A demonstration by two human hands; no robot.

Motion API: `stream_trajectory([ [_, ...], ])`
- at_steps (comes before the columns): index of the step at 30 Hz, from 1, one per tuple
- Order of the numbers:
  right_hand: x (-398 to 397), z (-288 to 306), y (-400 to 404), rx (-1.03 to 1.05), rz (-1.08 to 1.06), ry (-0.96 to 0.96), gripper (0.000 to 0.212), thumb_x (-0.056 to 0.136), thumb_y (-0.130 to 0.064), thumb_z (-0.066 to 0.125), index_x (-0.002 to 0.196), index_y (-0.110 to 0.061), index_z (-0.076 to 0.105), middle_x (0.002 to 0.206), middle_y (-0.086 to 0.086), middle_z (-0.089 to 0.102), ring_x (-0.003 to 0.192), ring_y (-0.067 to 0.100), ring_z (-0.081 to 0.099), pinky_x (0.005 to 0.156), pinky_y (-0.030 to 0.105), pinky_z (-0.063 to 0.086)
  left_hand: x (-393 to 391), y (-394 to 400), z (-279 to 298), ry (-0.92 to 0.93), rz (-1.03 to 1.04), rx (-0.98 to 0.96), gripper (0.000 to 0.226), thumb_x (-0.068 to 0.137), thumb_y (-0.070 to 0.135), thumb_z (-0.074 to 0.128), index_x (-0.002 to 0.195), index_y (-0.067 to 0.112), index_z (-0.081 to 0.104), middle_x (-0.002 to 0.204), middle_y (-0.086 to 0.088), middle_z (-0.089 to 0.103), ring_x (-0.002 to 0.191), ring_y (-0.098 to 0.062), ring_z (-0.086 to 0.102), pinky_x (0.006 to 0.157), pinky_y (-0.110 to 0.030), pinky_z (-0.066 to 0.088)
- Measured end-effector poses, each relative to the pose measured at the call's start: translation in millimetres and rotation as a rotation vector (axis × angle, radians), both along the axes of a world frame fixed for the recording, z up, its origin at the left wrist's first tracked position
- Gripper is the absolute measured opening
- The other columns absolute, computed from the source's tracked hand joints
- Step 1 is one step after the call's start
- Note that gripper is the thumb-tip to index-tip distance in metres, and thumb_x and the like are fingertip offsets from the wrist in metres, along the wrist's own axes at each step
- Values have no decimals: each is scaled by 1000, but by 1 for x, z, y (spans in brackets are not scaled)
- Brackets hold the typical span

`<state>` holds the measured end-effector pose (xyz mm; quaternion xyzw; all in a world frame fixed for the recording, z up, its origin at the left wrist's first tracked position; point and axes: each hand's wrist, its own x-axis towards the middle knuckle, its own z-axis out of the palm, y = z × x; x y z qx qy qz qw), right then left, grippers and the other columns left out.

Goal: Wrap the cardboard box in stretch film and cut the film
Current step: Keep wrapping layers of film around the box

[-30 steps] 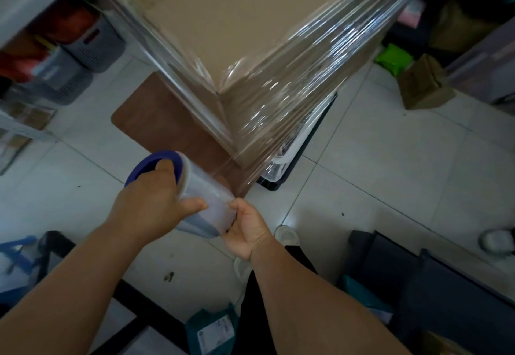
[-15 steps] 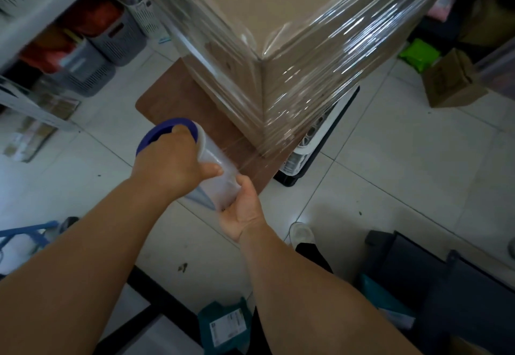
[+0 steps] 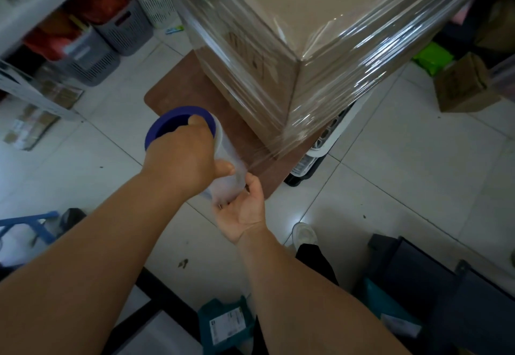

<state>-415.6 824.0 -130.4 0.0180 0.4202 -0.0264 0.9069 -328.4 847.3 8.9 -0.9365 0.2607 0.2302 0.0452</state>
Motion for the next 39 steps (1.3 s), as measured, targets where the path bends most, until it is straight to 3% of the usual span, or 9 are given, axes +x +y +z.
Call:
stream_trajectory([
  [4,-19,2,2,7,5,42,35,89,-38,48,107,-11,61,92,7,60,79,15,52,65,22,34,-10,3,2,6,-14,-23,75,77,54,68,119,0,37,67,1,43,59,-14,46,46,-26,31],
  [8,-33,6,-1,1,0,79,44,88,-39,48,118,-9,60,108,11,62,94,19,56,77,25,37,-21,4,0,26,4,-55,71,77,54,67,114,1,38,67,3,42,60,-14,46,46,-25,31],
  [14,-39,9,-2,26,-20,109,44,91,-40,40,114,-9,61,94,10,66,78,18,58,59,24,36,-29,2,-2,36,27,-39,73,78,53,67,117,-1,38,67,4,41,57,-11,43,46,-25,29],
  [20,-38,-5,0,82,-18,172,38,97,-30,27,98,-10,59,83,9,58,68,16,50,56,24,33,-35,1,-4,58,47,-9,75,78,52,67,121,-2,38,91,-9,56,76,-20,53,64,-32,45],
  [22,-36,-7,3,90,-23,188,42,99,-32,24,103,-9,59,85,9,60,70,16,51,59,24,35,-35,0,-6,73,65,-14,76,78,51,68,123,-2,38,93,-9,58,76,-19,53,66,-31,45],
  [26,-26,-15,10,80,-66,208,38,97,-29,27,94,-11,60,82,7,59,69,14,50,61,23,34,-33,1,-11,55,64,-17,76,78,50,68,123,-4,37,100,-12,61,85,-24,59,66,-32,45],
  [31,-13,-28,20,82,-138,201,37,97,-27,28,92,-11,61,80,8,62,68,16,51,62,25,35,-23,-3,-20,18,34,32,76,78,51,68,120,-5,38,85,-10,57,74,-22,55,63,-34,46],
  [39,3,-26,25,85,-131,153,33,97,-28,30,96,-12,60,77,5,61,68,15,53,65,25,39,-12,-6,-22,-24,-18,102,76,81,50,66,124,-5,34,67,-4,42,73,-24,56,60,-34,46],
])
